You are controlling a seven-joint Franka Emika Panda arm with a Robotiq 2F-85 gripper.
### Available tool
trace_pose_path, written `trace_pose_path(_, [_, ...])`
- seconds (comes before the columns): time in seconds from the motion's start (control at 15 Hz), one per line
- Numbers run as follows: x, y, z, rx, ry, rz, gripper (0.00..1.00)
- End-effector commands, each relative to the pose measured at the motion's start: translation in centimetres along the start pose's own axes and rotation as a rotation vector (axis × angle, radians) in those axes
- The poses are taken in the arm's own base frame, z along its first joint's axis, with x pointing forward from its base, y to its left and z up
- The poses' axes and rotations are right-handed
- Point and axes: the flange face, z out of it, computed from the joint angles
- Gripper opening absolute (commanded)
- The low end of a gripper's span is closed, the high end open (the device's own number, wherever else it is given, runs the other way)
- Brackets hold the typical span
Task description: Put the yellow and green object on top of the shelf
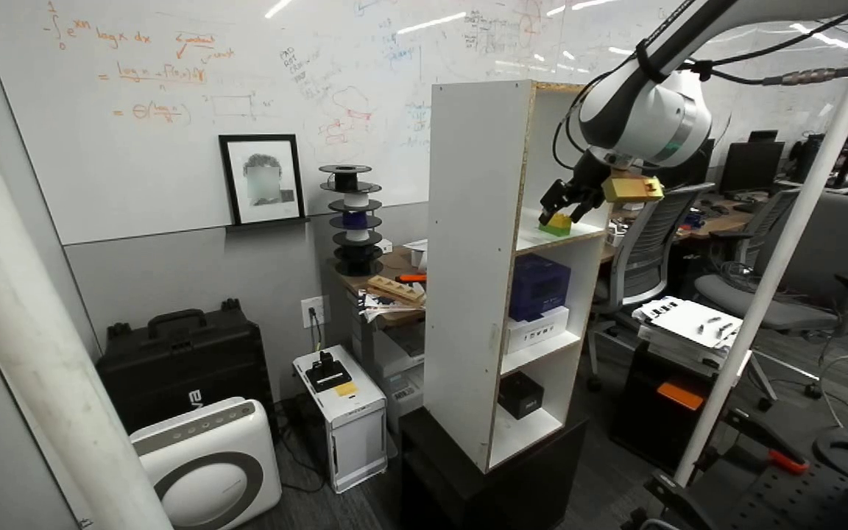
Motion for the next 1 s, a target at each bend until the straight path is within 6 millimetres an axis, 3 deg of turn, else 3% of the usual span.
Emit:
trace_pose_path(0.0, [2.3,0.4,1.6,0.002,0.029,0.004,0.74])
trace_pose_path(0.27, [2.3,1.1,1.8,0.005,-0.003,0.013,0.42])
trace_pose_path(0.53, [-0.6,2.2,-1.2,0.006,-0.189,-0.013,0.12])
trace_pose_path(0.73, [-2.4,2.3,-6.3,0.015,-0.305,-0.065,0.16])
trace_pose_path(0.93, [-2.5,1.7,-11.9,0.050,-0.311,-0.094,0.16])
